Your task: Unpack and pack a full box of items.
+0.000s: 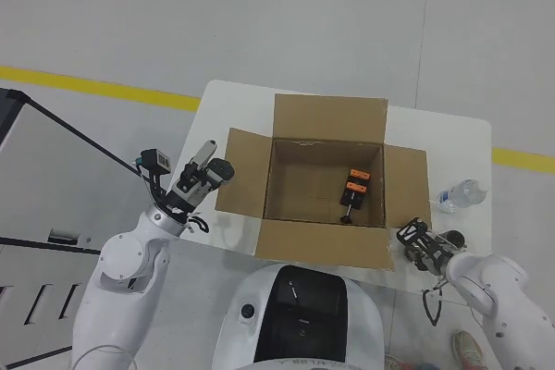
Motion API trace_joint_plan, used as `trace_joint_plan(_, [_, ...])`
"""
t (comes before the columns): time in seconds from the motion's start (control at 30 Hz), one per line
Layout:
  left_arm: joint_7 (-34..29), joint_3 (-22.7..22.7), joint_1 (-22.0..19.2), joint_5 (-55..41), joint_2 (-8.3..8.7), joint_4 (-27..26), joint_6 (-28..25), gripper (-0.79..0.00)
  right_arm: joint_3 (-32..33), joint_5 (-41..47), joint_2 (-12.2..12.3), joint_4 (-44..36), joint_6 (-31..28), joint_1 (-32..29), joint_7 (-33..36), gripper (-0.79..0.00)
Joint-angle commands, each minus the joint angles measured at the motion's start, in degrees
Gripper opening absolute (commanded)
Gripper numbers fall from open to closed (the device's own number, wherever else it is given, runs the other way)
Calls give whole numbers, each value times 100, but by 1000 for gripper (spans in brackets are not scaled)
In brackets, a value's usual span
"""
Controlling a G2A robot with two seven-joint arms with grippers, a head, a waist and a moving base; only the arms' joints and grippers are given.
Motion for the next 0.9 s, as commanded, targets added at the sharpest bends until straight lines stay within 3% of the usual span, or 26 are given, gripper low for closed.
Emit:
trace_joint_plan(0.0, [0, 0, 0, 0, 0, 0, 0, 0, 126, 55, 12, -227, -1, -143, 14, -517])
trace_joint_plan(0.3, [0, 0, 0, 0, 0, 0, 0, 0, 1126, 391, 77, -1872, -133, -1320, 26, -508])
trace_joint_plan(0.53, [0, 0, 0, 0, 0, 0, 0, 0, 2286, 602, 85, -3092, -472, -2254, -230, -496])
trace_joint_plan(0.7, [0, 0, 0, 0, 0, 0, 0, 0, 3174, 812, 111, -3092, -1149, -2215, -809, -499])
trace_joint_plan(0.87, [0, 0, 0, 0, 0, 0, 0, 0, 3379, 1087, 239, -3092, -1782, -1274, -811, -514])
